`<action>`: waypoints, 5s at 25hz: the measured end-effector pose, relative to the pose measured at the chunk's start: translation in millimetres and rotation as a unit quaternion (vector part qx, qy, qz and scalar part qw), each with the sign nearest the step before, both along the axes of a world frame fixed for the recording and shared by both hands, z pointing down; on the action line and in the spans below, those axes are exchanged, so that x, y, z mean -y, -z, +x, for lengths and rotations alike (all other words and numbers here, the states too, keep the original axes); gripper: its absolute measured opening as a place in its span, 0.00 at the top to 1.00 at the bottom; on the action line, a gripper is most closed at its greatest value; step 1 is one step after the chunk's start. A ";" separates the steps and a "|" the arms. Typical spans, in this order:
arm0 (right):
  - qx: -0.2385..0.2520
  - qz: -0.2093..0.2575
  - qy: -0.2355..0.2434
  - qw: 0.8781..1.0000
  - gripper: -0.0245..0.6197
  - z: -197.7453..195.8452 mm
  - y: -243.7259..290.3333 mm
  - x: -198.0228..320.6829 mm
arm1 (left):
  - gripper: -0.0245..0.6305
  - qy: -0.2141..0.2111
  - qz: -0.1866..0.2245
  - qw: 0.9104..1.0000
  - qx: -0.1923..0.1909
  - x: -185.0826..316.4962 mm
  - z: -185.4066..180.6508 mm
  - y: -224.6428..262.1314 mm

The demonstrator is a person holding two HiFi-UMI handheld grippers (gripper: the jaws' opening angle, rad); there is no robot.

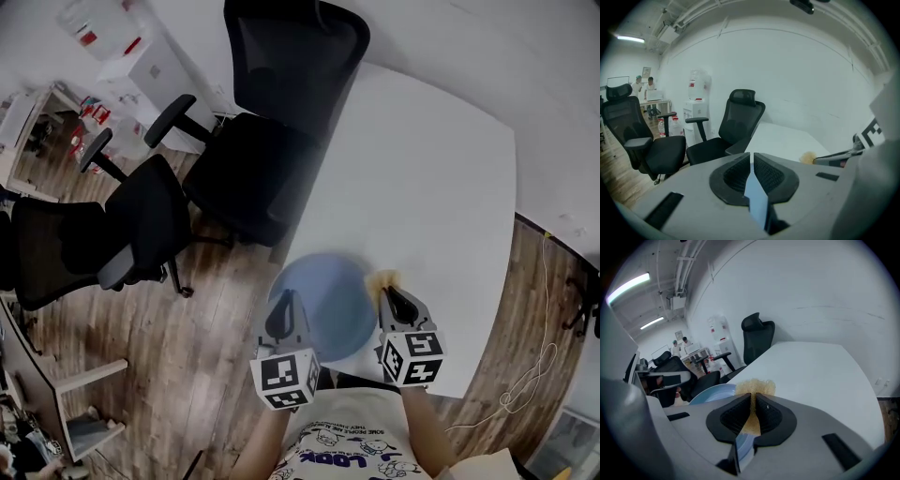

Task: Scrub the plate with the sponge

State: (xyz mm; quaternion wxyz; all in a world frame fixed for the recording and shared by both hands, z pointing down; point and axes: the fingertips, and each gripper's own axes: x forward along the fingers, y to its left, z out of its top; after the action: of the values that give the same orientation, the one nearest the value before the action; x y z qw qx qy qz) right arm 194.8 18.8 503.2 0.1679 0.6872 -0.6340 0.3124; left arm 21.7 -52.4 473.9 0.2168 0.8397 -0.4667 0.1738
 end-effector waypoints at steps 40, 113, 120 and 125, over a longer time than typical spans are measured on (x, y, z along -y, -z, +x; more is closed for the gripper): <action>-0.005 -0.073 0.072 0.995 0.89 -77.9 -49.6 38.1 | 0.94 0.047 -0.181 0.982 -0.032 -8.0 -76.3 -91.2; 0.031 -0.135 -0.017 0.990 0.89 -56.0 -79.3 61.6 | 0.92 -0.014 -0.280 0.960 0.007 -22.2 -62.5 -128.1; 0.037 -0.139 -0.007 0.990 0.89 -66.1 -81.6 70.1 | 0.92 -0.019 -0.283 0.959 0.009 -23.4 -63.5 -129.4; 0.043 -0.143 0.004 0.989 0.89 -73.9 -82.5 79.3 | 0.92 -0.020 -0.285 0.958 0.009 -22.7 -61.8 -129.8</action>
State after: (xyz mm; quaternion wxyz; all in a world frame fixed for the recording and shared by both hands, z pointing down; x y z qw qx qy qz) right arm 121.0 -60.5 585.8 0.2380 0.6399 -0.5921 0.4281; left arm -40.1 -29.7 603.6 0.4393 0.7506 -0.3826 0.3118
